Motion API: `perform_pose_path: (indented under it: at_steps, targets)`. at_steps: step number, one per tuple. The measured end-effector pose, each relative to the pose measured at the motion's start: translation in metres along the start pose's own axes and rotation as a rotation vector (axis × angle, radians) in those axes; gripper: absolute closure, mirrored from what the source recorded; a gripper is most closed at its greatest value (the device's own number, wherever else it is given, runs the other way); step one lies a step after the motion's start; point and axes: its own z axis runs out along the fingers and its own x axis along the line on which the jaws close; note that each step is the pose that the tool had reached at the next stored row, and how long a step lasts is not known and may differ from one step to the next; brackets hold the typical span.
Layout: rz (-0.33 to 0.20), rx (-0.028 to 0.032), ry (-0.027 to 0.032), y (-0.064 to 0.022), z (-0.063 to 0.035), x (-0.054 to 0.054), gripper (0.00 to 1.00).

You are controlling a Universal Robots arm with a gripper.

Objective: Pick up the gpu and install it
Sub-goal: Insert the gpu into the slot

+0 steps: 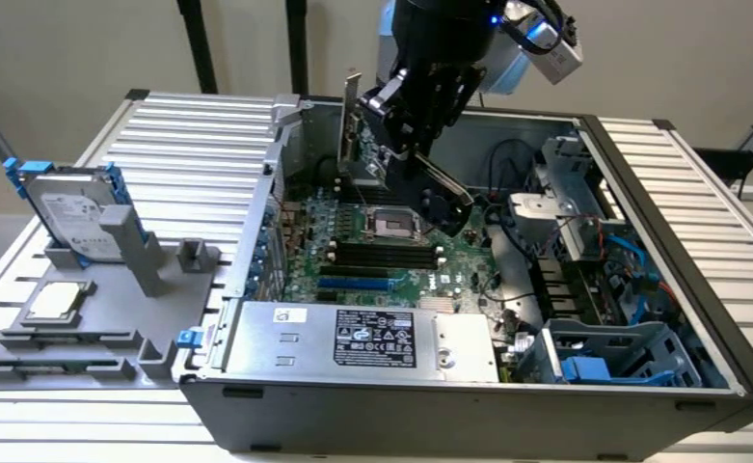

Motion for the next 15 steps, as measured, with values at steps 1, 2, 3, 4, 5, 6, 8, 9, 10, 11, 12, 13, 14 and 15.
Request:
perform_pose_path:
  at_steps: [1,2,3,4,5,6,8,9,10,11,12,13,14,15]
  targets:
    - [-0.016,-0.0007,-0.0014,0.0000,0.0000,0.0000,0.73]
    - [-0.031,-0.0013,-0.0027,0.0000,0.0000,0.0000,0.73]
    - [-0.047,-0.0020,-0.0041,0.0000,0.0000,0.0000,0.73]
    - [-0.062,-0.0027,-0.0055,0.0000,0.0000,0.0000,0.73]
    - [-0.077,-0.0033,-0.0068,0.0000,0.0000,0.0000,0.73]
    - [-0.093,-0.0040,-0.0081,0.0000,0.0000,0.0000,0.73]
    - [-0.125,-0.0054,-0.0109,0.0000,0.0000,0.0000,0.73]
    - [-0.140,-0.0060,-0.0122,0.0000,0.0000,0.0000,0.73]
    - [-0.155,-0.0067,-0.0135,0.0000,0.0000,0.0000,0.73]
    - [-0.171,-0.0073,-0.0148,0.0000,0.0000,0.0000,0.73]
    - [-0.186,-0.0079,-0.0160,0.0000,0.0000,0.0000,0.73]
    - [-0.202,-0.0085,-0.0174,0.0000,0.0000,0.0000,0.73]
    - [-0.217,-0.0091,-0.0186,0.0000,0.0000,0.0000,0.73]
    - [-0.233,-0.0098,-0.0199,0.0000,0.0000,0.0000,0.73]
